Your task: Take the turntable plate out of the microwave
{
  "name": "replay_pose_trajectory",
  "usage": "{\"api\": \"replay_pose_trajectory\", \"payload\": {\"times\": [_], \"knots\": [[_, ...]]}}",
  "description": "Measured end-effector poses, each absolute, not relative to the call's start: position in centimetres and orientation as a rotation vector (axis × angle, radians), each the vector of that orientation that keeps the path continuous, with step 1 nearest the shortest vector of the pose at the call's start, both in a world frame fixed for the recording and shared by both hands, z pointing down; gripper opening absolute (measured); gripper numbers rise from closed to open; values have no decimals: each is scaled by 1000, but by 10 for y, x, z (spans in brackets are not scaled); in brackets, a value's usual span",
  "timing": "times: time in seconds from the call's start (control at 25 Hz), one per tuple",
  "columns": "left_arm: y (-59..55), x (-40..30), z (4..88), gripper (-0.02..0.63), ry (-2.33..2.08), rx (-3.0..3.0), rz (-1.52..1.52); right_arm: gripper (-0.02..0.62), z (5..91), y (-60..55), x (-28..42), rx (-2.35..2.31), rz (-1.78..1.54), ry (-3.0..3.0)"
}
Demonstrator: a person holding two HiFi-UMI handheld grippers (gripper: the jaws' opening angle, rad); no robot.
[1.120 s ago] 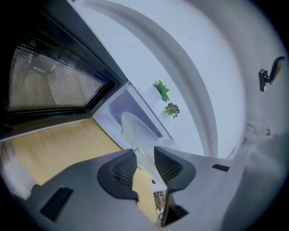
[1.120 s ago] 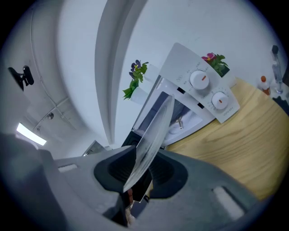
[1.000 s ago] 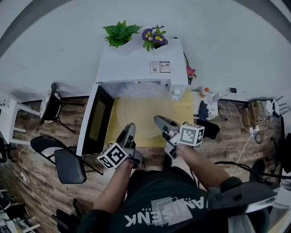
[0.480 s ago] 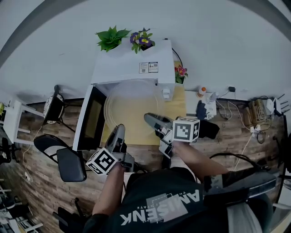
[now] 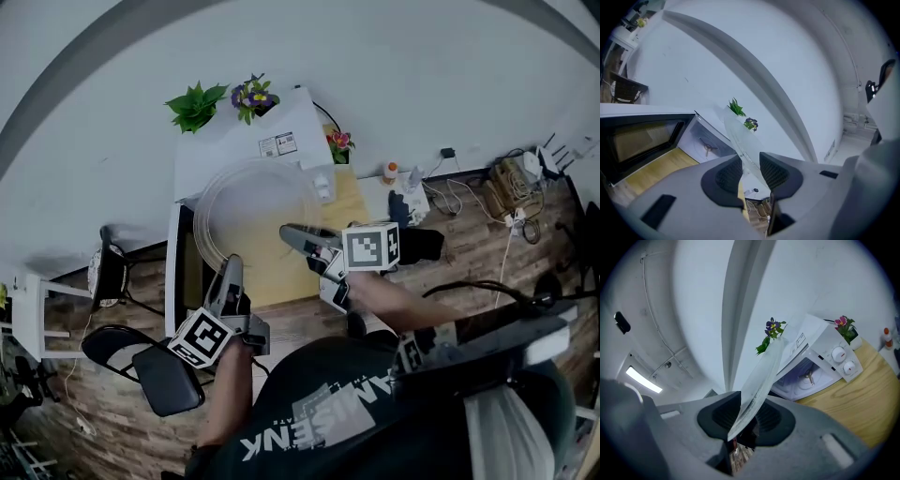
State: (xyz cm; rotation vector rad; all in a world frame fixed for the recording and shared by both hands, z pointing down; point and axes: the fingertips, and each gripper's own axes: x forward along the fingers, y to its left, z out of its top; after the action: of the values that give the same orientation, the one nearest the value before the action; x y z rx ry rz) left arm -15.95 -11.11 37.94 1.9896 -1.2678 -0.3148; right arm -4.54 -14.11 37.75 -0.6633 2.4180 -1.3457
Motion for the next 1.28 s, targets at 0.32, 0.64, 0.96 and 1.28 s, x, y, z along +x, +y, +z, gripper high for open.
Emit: {"api": "replay_pose_trajectory", "payload": {"times": [0.32,0.64,0.96,1.28], "knots": [[-101,-178,365,117,-1245,2037,-301,91,363,-126,-61,-685,-1316,2388],[-86,-182,364,117,-1225,2023,-311,92,360,-113,-68,-693,-1305,2416],[-85,-183,363,117,-1254,2058,-333,92,357,-110,-64,-683,-1278,2452],[-76,-171,366,117,-1223,2003,-348,95,359,-107,-59,-686,-1291,2450]]}}
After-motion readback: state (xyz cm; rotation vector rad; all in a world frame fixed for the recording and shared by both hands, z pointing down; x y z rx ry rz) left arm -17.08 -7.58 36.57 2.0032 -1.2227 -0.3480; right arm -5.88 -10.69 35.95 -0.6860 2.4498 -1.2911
